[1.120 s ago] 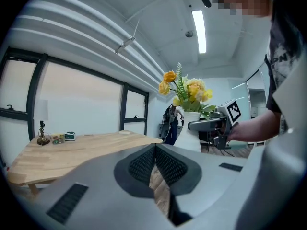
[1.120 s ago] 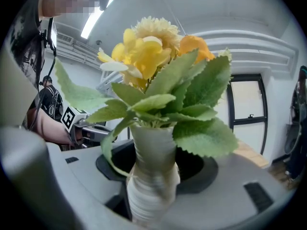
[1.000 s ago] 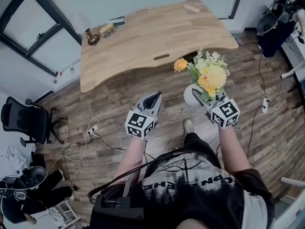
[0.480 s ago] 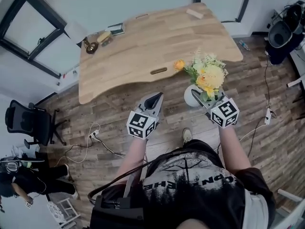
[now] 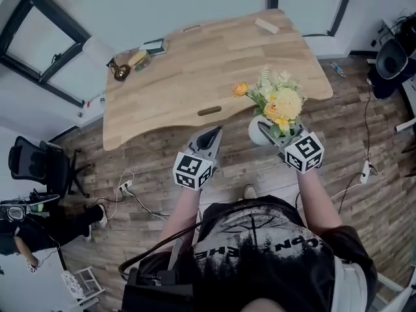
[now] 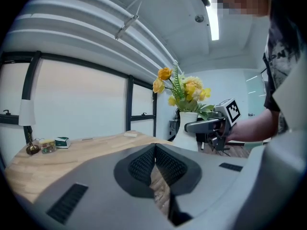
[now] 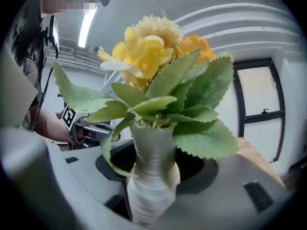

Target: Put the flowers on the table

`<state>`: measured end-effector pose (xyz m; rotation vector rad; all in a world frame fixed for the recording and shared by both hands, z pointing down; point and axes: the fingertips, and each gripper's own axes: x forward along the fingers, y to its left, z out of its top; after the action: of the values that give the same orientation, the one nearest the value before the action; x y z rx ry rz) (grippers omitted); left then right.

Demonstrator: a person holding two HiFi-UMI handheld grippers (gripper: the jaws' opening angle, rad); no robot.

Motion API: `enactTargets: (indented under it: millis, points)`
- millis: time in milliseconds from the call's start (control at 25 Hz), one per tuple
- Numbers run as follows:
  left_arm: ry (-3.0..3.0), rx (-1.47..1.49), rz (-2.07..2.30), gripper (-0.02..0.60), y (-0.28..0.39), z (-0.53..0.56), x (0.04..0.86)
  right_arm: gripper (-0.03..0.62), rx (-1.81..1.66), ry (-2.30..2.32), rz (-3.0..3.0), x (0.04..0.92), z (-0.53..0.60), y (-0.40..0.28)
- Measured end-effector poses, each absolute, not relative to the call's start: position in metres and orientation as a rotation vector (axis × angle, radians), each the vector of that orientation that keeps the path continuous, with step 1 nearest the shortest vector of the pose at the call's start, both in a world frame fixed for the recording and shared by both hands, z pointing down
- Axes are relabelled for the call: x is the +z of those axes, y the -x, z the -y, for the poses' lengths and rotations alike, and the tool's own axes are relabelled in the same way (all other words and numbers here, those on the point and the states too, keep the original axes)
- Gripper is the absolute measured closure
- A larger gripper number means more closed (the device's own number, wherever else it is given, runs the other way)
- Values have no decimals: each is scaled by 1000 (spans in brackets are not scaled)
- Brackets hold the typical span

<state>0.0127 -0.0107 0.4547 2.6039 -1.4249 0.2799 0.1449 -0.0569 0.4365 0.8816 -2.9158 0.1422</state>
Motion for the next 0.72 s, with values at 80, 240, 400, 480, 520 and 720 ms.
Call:
enactTargets:
  millis: [80,240,400,480,520,720]
  points:
    - [-2599,277,1440,568,-14,20,454,341,139,-867,2922,437,68,-146]
    - [-2584,276,1452,568,-17,32,458,341,137,-848,2914,443,87,-148]
    - [-2558,276,1468,568,-12,41,466,341,147,-822,2908,448,100,-146]
    - [-2550,280,1467,568,-11,46,470,341,149,-814,2904,451,106,-144]
    - [-2548,281,1467,568,-10,49,471,339,153,-811,2902,452,109,-143]
    - [-2548,280,1464,568,5,72,474,341,164,-807,2897,456,130,-128]
